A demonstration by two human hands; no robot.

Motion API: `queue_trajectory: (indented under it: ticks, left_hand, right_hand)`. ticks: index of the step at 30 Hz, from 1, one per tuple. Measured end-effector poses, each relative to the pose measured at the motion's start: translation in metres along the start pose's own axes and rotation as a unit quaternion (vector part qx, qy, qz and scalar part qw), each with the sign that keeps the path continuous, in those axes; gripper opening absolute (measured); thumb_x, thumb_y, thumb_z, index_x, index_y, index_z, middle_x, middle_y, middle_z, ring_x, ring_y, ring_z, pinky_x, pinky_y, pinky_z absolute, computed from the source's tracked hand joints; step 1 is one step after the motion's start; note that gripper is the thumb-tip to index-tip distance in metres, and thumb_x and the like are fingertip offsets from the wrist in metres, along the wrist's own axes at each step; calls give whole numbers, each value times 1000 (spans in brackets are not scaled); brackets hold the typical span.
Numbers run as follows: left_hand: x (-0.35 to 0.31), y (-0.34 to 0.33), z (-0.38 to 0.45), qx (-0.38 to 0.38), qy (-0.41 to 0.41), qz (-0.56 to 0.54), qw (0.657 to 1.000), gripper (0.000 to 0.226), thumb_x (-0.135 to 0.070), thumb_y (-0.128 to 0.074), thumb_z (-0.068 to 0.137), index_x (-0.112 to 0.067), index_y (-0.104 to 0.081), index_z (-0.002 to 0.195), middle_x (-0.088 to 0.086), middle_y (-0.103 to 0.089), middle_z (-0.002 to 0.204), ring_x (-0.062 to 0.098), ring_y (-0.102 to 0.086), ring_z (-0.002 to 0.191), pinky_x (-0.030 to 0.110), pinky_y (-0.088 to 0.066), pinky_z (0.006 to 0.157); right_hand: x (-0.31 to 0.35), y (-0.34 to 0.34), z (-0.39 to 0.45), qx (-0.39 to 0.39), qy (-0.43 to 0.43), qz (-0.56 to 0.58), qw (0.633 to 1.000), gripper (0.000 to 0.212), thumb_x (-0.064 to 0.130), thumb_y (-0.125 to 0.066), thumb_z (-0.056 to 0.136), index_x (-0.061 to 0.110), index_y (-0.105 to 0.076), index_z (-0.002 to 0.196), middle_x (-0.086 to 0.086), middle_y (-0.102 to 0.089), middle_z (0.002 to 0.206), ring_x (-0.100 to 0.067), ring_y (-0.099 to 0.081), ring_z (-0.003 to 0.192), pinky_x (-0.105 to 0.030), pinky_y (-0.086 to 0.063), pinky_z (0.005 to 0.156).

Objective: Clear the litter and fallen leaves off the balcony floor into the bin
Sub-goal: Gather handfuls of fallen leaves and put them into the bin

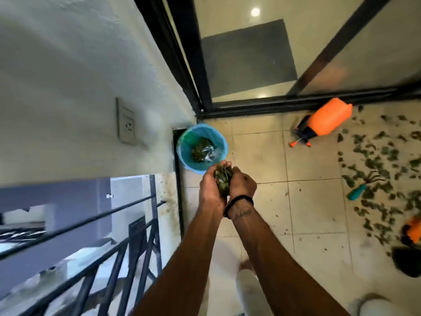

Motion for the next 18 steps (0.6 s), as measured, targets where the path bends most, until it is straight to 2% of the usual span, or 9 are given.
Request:
queue_trajectory:
  ticks: [1,3,4,5,8,11,13,15,18]
  left_hand:
    - [-21,11,18,-27,-5,20,999,12,-15,-71,74,-9,-78,81,10,-73,95,24,-67,94,47,-43,115]
    - [-52,27,40,-81,5,68,994,47,-24,-83,53,-8,-78,98,12,-75,107,26,-71,100,44,-50,108]
    - [-61,33,50,-101,25,89,991,62,-29,-85,51,-8,-76,108,13,-74,117,28,-70,107,42,-52,105]
    - [-71,34,57,-112,39,97,988,64,-35,-84,60,-8,-73,117,15,-71,124,30,-68,114,42,-53,103]
    - [-87,40,79,-116,52,90,988,39,-37,-55,98,-9,-68,124,14,-72,119,30,-66,108,39,-54,88]
    - [-102,37,89,-111,70,64,989,36,-38,-45,105,-12,-66,118,11,-69,98,25,-64,91,37,-53,78]
    - [-112,38,90,-109,59,73,990,35,-39,-44,106,-15,-62,124,11,-66,107,26,-63,99,40,-55,88]
    - [-116,37,91,-106,67,73,989,34,-42,-45,106,-19,-57,129,12,-60,128,29,-59,113,45,-50,99]
    - [-118,35,90,-112,71,55,990,42,-42,-45,106,-19,-52,140,13,-48,146,33,-52,130,46,-46,99]
  right_hand:
    - [0,-25,3,3,-4,-17,1000,25,27,-67,89,6,-77,79,-8,-75,80,-27,-70,78,-43,-61,78]
    - [1,-66,9,9,-21,-32,999,26,30,-70,88,6,-78,93,-10,-76,91,-27,-70,85,-41,-60,81]
    - [2,-84,13,11,-32,-27,999,27,30,-72,86,6,-78,94,-10,-76,92,-28,-71,87,-41,-60,82]
    - [1,-99,20,4,-38,-16,999,26,30,-72,85,5,-77,93,-9,-76,91,-28,-72,87,-42,-61,82]
    - [-2,-132,31,8,-64,19,998,24,28,-68,90,7,-75,98,-7,-72,90,-27,-69,86,-37,-60,81]
    - [2,-155,45,14,-74,68,995,25,36,-63,83,13,-71,88,-8,-74,100,-30,-70,92,-43,-61,85]
    - [-6,-162,62,9,-84,99,991,27,37,-59,75,16,-71,87,-11,-75,104,-32,-71,95,-50,-61,86]
    - [-2,-158,54,-2,-106,115,988,26,37,-60,77,17,-71,90,-13,-74,107,-31,-70,93,-47,-61,84]
    - [2,-152,46,-13,-121,163,979,22,32,-62,88,13,-69,96,-14,-73,107,-29,-68,90,-42,-60,76]
Point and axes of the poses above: each hand's wrist, its own z-axis towards the middle knuckle, its own y-axis out of the back of the hand, x = y × z, the point moved 9 cm from there along z, towards the middle knuckle
